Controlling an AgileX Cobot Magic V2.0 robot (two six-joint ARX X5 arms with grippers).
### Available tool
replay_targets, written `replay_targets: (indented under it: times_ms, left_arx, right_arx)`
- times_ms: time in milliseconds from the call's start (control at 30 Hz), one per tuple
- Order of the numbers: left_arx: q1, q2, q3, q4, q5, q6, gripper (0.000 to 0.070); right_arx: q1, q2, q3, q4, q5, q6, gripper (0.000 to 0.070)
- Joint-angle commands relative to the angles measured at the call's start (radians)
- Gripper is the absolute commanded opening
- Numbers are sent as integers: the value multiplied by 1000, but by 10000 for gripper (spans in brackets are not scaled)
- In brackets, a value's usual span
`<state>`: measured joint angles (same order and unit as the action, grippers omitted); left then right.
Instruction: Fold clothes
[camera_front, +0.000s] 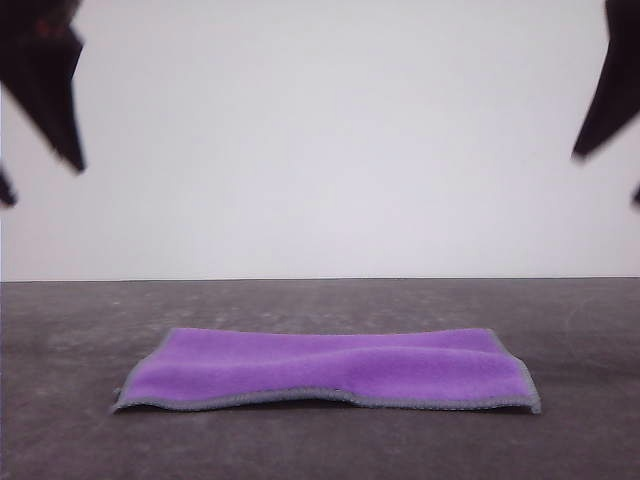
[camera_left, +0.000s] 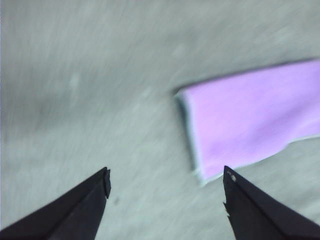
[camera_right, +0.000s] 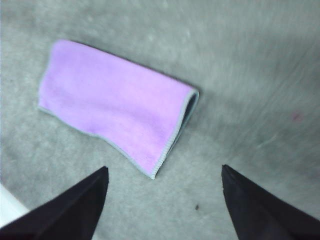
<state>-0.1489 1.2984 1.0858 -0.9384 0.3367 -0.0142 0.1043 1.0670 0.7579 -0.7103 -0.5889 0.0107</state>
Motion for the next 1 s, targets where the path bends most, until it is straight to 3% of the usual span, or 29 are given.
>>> replay_targets:
  times_ms: [0,300,700,733,800,867,967]
  left_arx:
    - [4,10,-9,23,-3,-2,440]
    - [18,9,-27,60,1,-2,436]
    - [18,9,-26,73,5,-2,436]
    - [18,9,-26,72,5,-2,436]
    - [18,9,-26,71,5,-2,436]
    - [18,9,-26,71,5,-2,436]
    - [18,9,-26,71,5,-2,436]
  right_arx:
    - [3,38,-33,68,-37,88,465]
    - [26,319,-74,321,-194,241,464]
    - [107,549,-74,485,-260,323,446]
    - [115,556,-74,496,-265,323,405]
    - [126,561,-74,513,-262,321,220]
    - [129,560,-73,535,-248,322,84]
    - [128,560,-73,555,-245,322,23]
